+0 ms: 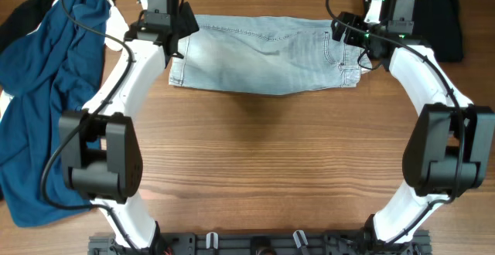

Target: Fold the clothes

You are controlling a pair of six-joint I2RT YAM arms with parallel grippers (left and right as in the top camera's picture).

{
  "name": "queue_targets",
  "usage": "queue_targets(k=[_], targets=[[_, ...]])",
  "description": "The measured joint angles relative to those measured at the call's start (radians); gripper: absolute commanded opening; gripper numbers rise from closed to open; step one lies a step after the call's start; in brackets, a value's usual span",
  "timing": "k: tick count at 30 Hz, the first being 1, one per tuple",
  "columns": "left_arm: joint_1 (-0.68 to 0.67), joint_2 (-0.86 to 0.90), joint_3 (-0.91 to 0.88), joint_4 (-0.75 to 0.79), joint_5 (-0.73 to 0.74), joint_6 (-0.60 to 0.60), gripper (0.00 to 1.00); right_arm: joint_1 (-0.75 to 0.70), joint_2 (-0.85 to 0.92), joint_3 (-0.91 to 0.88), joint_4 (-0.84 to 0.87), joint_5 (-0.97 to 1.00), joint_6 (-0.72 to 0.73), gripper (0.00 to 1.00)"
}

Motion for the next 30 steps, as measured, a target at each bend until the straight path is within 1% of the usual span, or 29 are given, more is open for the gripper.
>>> queue_targets(k=[2,3,7,11,16,18,22,23,25,26,27,30], targets=[[0.016,-0.002,0.0,-0.034,0.045,0.007,1.0,0.027,0.003,0.002,-0.021,-0.016,-0.031,0.84],[0.025,-0.002,0.0,-0.048,0.061,0.011,1.0,0.055,0.013,0.002,-0.021,-0.024,-0.041,0.78],[0.077,-0.002,0.0,-0.092,0.109,0.034,1.0,0.135,0.092,0.003,0.009,-0.037,-0.06,0.73],[0.084,-0.002,0.0,-0.114,0.123,0.085,1.0,0.185,0.191,0.003,0.021,-0.041,-0.059,0.7],[0.084,-0.002,0.0,-0.129,0.128,0.108,1.0,0.224,0.196,0.01,0.01,-0.035,-0.072,0.71],[0.084,-0.002,0.0,-0.13,0.128,0.111,1.0,0.259,0.197,0.01,0.009,-0.028,-0.089,0.72],[0.084,-0.002,0.0,-0.141,0.128,0.111,1.0,0.321,0.197,0.018,-0.014,-0.021,-0.11,0.8],[0.084,-0.002,0.0,-0.147,0.128,0.111,1.0,0.33,0.201,0.04,-0.05,-0.021,-0.112,0.81],[0.084,-0.002,0.0,-0.155,0.128,0.111,1.0,0.329,0.212,0.089,-0.128,-0.026,-0.11,0.87],[0.084,-0.002,0.0,-0.161,0.128,0.111,1.0,0.323,0.219,0.132,-0.179,-0.032,-0.11,0.95],[0.084,-0.002,0.0,-0.166,0.129,0.112,1.0,0.317,0.221,0.167,-0.219,-0.036,-0.111,1.0],[0.084,-0.002,0.0,-0.18,0.167,0.123,1.0,0.253,0.222,0.348,-0.422,-0.047,-0.111,0.99]])
